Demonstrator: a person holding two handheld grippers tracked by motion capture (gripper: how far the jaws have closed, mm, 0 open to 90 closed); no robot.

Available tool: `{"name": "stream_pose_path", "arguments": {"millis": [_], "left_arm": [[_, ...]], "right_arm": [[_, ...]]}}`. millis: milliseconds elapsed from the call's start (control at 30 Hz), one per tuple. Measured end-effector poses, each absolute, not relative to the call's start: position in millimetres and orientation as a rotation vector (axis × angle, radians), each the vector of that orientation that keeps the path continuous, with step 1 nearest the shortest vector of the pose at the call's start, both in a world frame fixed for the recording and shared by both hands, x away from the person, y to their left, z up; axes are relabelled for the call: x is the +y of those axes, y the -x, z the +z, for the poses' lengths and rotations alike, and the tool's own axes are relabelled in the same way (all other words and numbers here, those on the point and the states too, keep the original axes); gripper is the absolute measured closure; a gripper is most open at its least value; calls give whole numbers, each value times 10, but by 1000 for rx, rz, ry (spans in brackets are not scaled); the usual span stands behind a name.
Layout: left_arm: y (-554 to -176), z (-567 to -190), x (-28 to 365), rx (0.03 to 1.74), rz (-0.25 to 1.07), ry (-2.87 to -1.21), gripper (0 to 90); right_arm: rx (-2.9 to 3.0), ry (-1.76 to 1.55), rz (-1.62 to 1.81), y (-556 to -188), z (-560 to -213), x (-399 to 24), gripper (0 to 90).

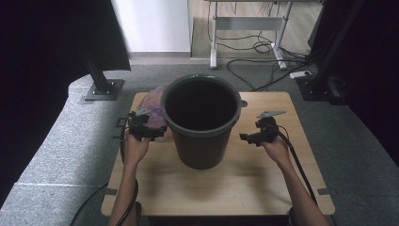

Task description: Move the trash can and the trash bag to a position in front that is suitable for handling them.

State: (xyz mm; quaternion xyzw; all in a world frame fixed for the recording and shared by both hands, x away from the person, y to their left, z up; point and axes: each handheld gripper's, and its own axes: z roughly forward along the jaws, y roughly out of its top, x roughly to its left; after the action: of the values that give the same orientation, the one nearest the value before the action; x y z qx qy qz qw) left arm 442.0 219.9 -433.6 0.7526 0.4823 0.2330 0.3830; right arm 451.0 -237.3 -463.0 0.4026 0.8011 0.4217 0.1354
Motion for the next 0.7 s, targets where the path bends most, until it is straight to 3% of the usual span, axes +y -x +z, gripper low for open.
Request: {"name": "stream_pose_path", "arguments": {"millis": [300,700], "left_arm": [[-4524,-4307,2071,1222,598,-1908,0],[-4493,-4290,1843,1183,608,-1927,35]], "right_arm": [[2302,-1194,1274,-4696,-4542,-2220,0],[2304,-1137,1227,-4626,-4486,-2287,7]]}}
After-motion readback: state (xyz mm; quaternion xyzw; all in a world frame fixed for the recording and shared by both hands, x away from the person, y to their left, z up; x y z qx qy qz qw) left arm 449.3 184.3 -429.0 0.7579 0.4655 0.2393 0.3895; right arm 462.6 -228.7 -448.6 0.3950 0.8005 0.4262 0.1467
